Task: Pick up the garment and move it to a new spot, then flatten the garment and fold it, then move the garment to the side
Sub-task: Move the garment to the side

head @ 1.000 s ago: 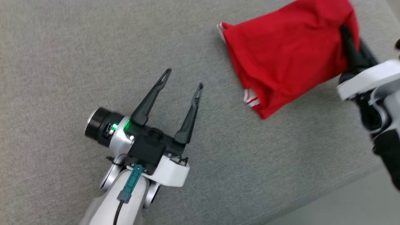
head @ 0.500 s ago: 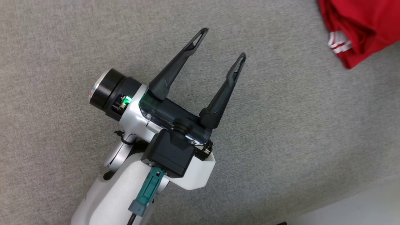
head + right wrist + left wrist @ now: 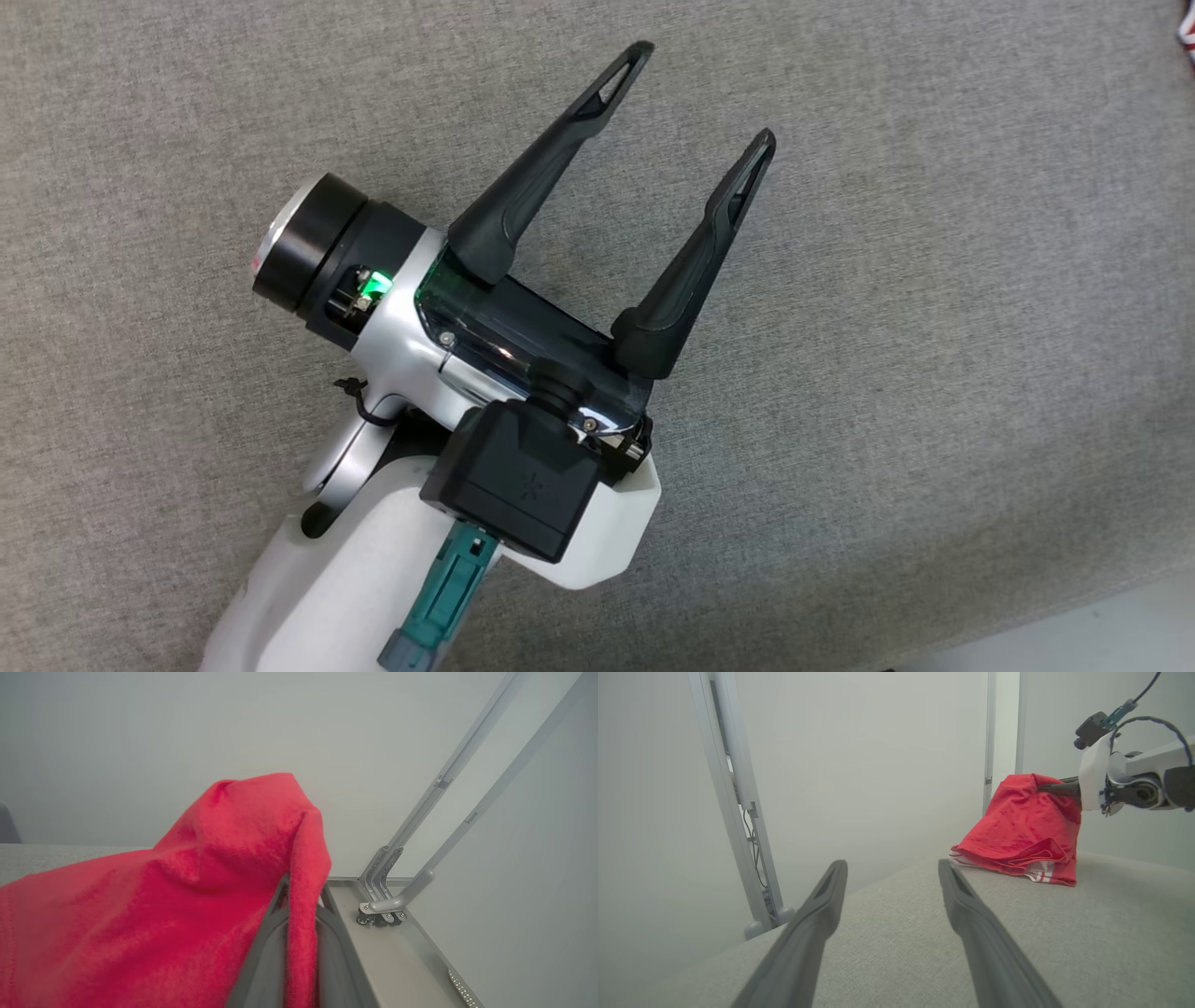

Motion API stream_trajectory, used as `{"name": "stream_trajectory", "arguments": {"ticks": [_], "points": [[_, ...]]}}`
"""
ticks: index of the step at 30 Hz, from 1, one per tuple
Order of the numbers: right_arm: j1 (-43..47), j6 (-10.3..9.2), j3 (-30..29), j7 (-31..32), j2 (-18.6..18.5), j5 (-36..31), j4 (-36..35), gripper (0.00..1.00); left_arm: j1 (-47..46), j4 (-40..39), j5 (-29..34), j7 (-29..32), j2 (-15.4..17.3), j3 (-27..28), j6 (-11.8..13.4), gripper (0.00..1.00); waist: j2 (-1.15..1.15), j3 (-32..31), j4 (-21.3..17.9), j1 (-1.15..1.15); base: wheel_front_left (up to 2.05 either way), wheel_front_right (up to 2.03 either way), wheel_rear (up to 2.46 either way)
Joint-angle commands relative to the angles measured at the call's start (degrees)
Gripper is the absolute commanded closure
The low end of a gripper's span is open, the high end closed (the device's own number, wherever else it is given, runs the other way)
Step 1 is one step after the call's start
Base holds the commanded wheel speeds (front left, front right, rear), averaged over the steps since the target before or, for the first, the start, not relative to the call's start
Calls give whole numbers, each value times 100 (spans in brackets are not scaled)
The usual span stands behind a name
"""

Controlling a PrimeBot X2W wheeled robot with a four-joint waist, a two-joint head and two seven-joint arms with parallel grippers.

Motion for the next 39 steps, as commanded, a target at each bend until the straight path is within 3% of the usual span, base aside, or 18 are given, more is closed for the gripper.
{"name": "stream_trajectory", "arguments": {"ticks": [1,10,13,14,15,19,24,29,39], "points": [[-98,-2,-48,-48,-17,-43,3,100,-53,-28,21,6,40,5,25,0,0,25,24,0,0,0,0],[-190,-2,-346,-48,-37,-792,263,100,-107,-66,-9,31,72,-42,42,0,0,131,174,0,0,0,0],[-188,-2,-555,-47,-60,-1126,408,55,-152,-78,-20,21,59,-55,69,0,0,131,241,0,0,0,0],[-206,-2,-660,-47,-77,-1261,444,11,-158,-80,-23,15,55,-61,82,0,0,122,264,0,0,0,0],[-228,-2,-811,-47,-101,-1418,477,0,-159,-82,-24,9,57,-63,92,0,0,111,285,0,0,0,0],[-214,-2,-1393,-44,10,-2179,490,0,-88,-46,-72,-56,62,-50,138,0,0,-7,362,0,0,0,0],[-27,-2,-1478,-42,643,-2581,2,0,117,50,-173,-180,50,-1,257,0,0,-319,424,0,0,0,0],[287,-3,-964,-42,1283,-2193,-411,0,389,190,-344,-274,41,101,429,0,0,-785,499,0,0,0,0],[1200,-2,316,-42,1751,-1092,-1322,0,1196,441,-794,-429,15,494,914,0,0,-1683,660,0,0,0,0]]}}
